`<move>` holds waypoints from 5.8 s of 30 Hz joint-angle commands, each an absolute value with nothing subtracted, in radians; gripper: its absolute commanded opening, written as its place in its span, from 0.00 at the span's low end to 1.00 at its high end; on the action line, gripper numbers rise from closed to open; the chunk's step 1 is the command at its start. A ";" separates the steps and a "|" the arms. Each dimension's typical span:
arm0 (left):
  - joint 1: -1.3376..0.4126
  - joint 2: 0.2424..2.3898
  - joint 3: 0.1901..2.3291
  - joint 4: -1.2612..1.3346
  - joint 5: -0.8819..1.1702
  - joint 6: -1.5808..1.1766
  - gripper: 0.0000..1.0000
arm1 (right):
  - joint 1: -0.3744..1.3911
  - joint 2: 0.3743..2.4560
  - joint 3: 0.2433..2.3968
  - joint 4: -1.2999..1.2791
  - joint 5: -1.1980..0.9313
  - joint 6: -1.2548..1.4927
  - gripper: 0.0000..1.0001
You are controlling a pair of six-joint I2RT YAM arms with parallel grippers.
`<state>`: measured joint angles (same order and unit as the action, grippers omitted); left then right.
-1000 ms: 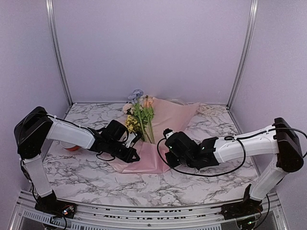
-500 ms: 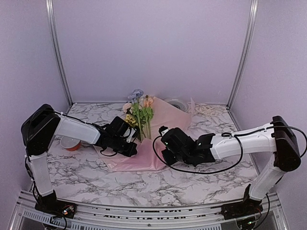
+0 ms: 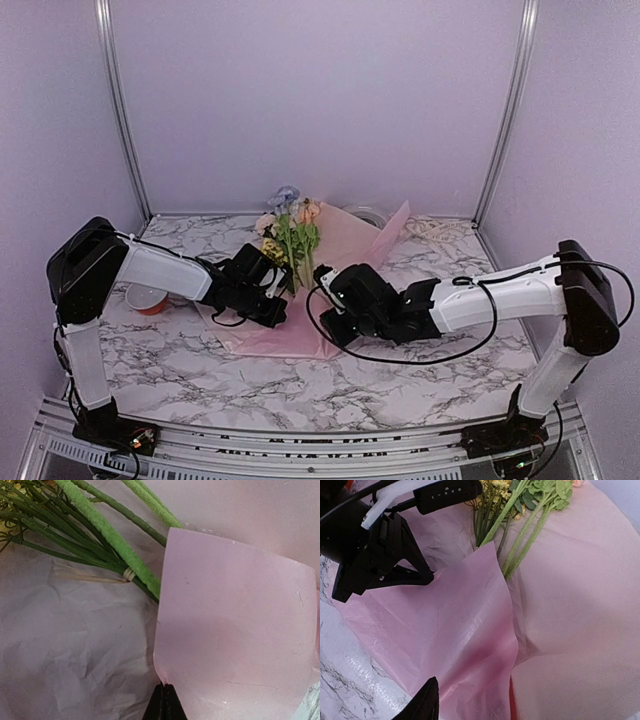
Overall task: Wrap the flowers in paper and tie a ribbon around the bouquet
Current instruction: Fold the one-fourth-folded wrapping paper at the center of the board, then press the fold line on the 2/3-folded wrapping paper.
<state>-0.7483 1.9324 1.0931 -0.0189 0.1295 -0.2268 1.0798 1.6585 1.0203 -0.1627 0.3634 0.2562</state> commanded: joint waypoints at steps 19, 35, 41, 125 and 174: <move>-0.749 1.955 1.075 -0.051 0.090 -0.228 0.00 | 1.129 1.911 1.206 -0.078 0.403 0.155 0.22; -0.691 1.677 0.865 0.273 0.036 -0.380 0.48 | 1.127 2.036 1.197 -0.060 0.400 0.169 0.03; -0.606 1.525 0.712 0.450 0.041 -0.476 0.64 | 1.128 2.043 1.199 -0.049 0.392 0.168 0.03; -0.511 1.896 0.664 0.745 0.323 -0.614 0.00 | 0.983 1.939 1.275 -0.142 -0.088 0.001 0.14; -0.502 1.944 0.722 0.647 0.347 -0.529 0.00 | 0.391 2.272 1.572 -0.091 -0.499 0.228 0.05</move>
<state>-0.5068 1.9190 0.7155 0.6853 0.3252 -0.5488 0.4808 2.2036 1.4597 -0.0975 -0.4751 0.1242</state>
